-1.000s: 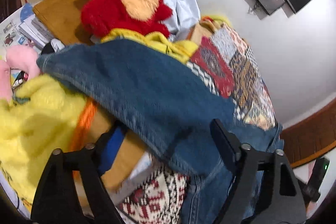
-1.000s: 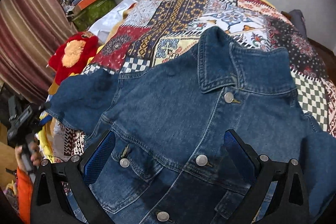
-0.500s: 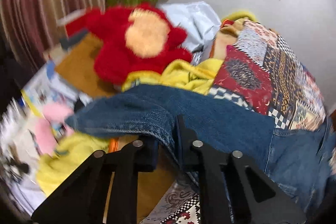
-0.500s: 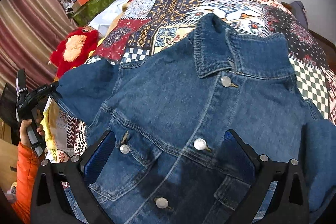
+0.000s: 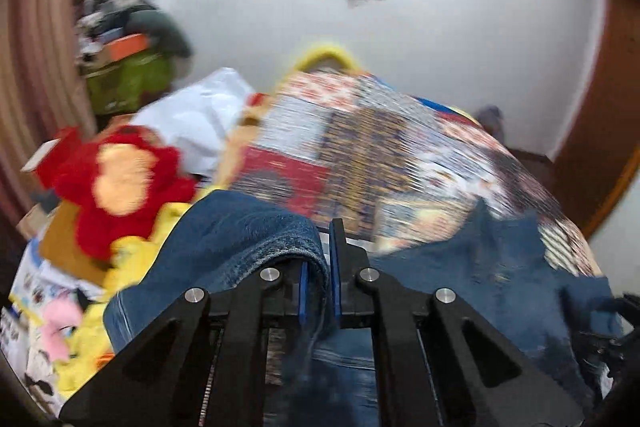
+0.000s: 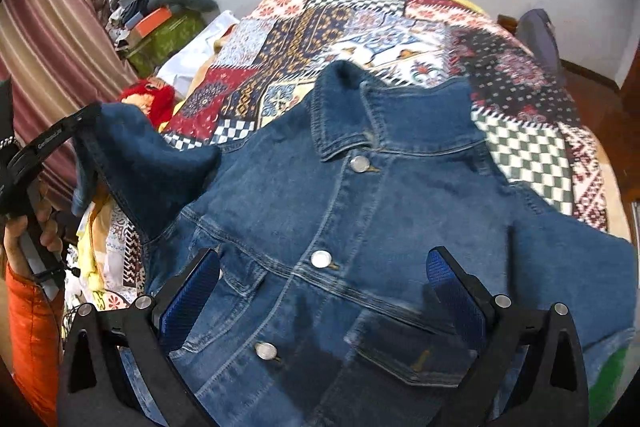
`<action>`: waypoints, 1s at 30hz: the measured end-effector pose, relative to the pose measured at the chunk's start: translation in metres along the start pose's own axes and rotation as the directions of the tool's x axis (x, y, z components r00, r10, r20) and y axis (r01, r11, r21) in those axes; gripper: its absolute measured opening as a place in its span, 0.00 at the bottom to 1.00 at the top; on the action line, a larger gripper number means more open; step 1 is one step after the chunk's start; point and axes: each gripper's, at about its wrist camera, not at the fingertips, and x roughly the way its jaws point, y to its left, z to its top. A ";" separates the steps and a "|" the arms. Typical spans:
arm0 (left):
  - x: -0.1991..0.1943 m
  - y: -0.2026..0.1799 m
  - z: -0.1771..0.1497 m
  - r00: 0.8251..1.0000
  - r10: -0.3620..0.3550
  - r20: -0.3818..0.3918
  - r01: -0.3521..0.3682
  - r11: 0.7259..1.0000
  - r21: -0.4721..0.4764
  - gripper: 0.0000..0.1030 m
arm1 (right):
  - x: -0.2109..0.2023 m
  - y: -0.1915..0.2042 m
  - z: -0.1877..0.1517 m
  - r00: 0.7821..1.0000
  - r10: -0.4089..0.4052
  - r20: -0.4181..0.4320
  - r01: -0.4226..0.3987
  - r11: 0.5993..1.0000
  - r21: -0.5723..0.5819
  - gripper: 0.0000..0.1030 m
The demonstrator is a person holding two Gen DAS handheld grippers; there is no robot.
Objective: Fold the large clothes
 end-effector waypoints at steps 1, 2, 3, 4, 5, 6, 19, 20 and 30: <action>0.004 -0.013 -0.004 1.000 -0.019 -0.011 0.019 1.000 0.017 0.08 | -0.004 -0.004 -0.001 1.000 -0.008 0.006 0.008 1.000 -0.001 1.00; 0.008 -0.025 -0.008 0.999 -0.041 -0.026 0.042 0.998 0.036 0.08 | -0.007 -0.007 -0.002 1.000 -0.013 0.009 0.013 1.000 -0.002 1.00; 0.013 -0.037 -0.013 0.997 -0.062 -0.048 0.065 0.996 0.055 0.08 | -0.010 -0.010 -0.003 1.000 -0.021 0.012 0.021 1.000 -0.002 1.00; 0.020 -0.050 -0.020 0.994 -0.082 -0.071 0.086 0.994 0.067 0.08 | -0.013 -0.015 -0.005 0.999 -0.031 0.014 0.031 1.000 -0.002 1.00; 0.025 -0.060 -0.027 0.990 -0.105 -0.097 0.112 0.991 0.075 0.08 | -0.015 -0.018 -0.005 0.999 -0.037 0.015 0.037 0.999 -0.001 1.00; 0.031 -0.070 -0.035 0.983 -0.134 -0.129 0.145 0.986 0.080 0.08 | -0.017 -0.022 -0.006 0.999 -0.045 0.016 0.045 0.999 0.001 1.00; 0.076 -0.145 -0.127 0.864 -0.238 -0.443 0.327 0.935 0.137 0.40 | -0.020 -0.056 -0.020 0.997 -0.076 -0.012 0.077 0.995 0.058 1.00; 0.074 -0.144 -0.129 0.858 -0.252 -0.447 0.341 0.931 0.130 0.49 | -0.020 -0.054 -0.020 0.997 -0.081 -0.015 0.081 0.995 0.052 1.00; 0.000 -0.059 -0.122 0.933 -0.215 -0.290 0.245 0.967 0.072 0.81 | -0.023 0.017 0.003 0.998 -0.064 0.019 0.066 0.991 -0.114 1.00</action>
